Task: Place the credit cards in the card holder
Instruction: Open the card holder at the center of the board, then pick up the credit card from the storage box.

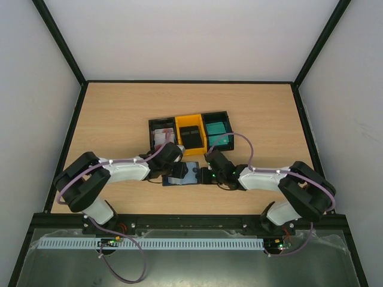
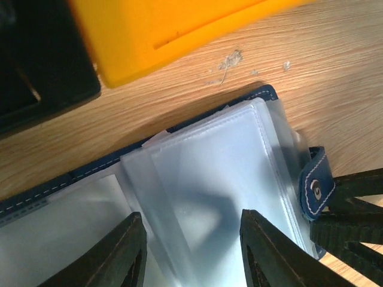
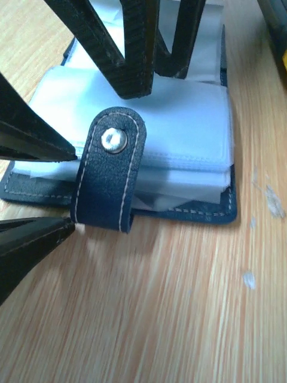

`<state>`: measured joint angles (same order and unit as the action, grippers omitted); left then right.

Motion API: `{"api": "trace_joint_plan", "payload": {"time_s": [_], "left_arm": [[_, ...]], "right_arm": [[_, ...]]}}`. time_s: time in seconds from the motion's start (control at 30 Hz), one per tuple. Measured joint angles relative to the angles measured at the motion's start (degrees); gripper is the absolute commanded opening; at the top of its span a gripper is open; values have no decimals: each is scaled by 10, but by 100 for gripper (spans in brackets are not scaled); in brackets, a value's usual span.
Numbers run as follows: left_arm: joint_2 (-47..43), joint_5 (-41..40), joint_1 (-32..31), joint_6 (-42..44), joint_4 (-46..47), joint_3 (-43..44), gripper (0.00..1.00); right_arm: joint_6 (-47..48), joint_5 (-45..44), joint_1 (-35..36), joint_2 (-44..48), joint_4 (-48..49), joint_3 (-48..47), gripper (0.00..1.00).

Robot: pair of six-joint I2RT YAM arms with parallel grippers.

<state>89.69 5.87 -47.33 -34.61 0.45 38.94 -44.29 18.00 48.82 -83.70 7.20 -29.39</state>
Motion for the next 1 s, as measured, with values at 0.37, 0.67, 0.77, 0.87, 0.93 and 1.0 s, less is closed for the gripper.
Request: {"api": "trace_joint_plan", "payload": {"time_s": [0.37,0.67,0.77,0.87,0.93,1.0], "left_arm": [[-35,-27,14,27,-99,68,68],[-84,-47,107,144,-180,213,69],[-76,-45,148,197,-219,257,65],[-52,-47,188,252,-255,308,62],[-33,-45,211,298,-274,332,62],[-19,-37,226,344,-286,336,60]], "right_arm": [[9,-117,0,108,-127,-58,51],[39,-144,0,150,-167,-84,55],[44,-140,0,145,-174,-92,55],[44,-138,0,139,-178,-103,56],[45,-136,0,130,-179,-115,56],[47,-132,0,115,-178,-130,56]]}}
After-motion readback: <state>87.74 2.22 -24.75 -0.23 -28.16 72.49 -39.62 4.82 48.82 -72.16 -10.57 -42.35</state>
